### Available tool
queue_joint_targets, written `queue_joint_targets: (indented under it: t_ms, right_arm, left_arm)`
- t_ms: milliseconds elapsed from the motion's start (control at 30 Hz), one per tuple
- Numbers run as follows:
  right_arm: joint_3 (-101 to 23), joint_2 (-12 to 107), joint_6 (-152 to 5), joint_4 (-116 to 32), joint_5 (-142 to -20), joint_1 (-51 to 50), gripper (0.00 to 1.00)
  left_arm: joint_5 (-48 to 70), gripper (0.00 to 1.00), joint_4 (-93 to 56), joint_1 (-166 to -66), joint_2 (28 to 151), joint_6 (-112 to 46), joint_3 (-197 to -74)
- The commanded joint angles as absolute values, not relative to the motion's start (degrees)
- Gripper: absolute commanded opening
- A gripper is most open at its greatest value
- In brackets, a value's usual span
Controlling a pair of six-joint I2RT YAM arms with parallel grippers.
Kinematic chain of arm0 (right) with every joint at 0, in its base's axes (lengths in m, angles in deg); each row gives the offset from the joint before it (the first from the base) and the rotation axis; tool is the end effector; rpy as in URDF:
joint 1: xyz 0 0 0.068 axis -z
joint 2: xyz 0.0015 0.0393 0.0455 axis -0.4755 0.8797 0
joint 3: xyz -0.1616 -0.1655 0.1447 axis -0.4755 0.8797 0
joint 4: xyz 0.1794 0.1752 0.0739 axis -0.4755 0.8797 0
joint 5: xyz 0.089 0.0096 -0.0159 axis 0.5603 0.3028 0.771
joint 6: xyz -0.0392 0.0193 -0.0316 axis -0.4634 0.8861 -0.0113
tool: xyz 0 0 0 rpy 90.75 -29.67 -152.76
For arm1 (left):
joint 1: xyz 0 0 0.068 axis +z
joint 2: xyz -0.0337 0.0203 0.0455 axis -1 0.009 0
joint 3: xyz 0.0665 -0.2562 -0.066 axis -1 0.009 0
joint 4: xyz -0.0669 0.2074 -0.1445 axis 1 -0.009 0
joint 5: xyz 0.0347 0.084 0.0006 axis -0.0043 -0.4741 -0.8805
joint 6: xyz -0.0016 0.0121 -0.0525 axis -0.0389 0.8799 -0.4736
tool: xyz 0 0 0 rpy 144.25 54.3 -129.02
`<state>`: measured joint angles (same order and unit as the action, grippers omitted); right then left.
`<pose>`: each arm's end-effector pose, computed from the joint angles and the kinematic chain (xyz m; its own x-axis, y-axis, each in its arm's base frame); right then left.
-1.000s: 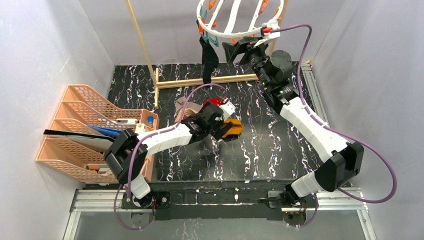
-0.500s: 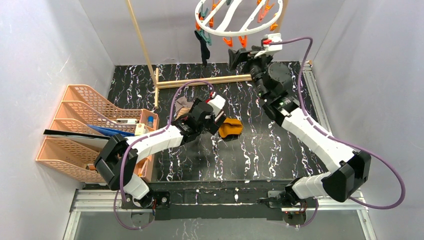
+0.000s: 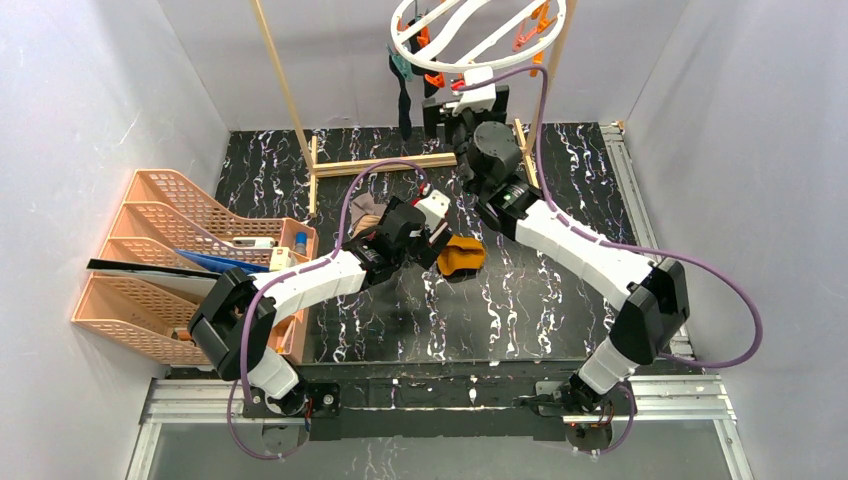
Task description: Remove the socks clipped to the hanger
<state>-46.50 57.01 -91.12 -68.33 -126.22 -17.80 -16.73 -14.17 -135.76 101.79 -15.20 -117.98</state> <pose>0.2709 0.2514 0.4383 0.2466 0.0377 -0.9684 -0.1321 0.9912 0.0050 0.2455 -0.2396 0.2485 -0.2535 0.4107 -0.8758 0.5055 0.8282 0.2421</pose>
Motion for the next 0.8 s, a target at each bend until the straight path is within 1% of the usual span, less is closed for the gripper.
queue_joint_targets:
  t_ms: [0, 167, 467, 633, 767]
  right_arm:
    - [-54.96, 59.68, -93.99, -70.95, -129.79, -17.75, 0.99]
    - [-60.82, 63.91, -93.91, -69.31, -129.51, -17.75, 0.99]
    - [-67.89, 69.22, -97.18, -68.97, -130.42, -17.74, 0.99]
    - [-68.81, 70.07, -99.23, -69.89, -131.44, -17.53, 0.99]
    - [-67.29, 69.12, -99.0, -70.03, -132.0, -16.7, 0.99]
  left_arm:
    - [-16.64, 0.98, -14.0, -135.39, 99.39, -15.53, -117.44]
    - [-16.91, 0.98, -14.17, -135.31, 98.91, -15.27, -117.01]
    - [-17.31, 0.98, -14.06, -135.32, 98.5, -15.01, -116.37]
    - [-17.44, 0.98, -14.08, -135.32, 98.5, -14.91, -116.35]
    - [-17.59, 0.98, -14.17, -135.31, 98.72, -14.91, -116.31]
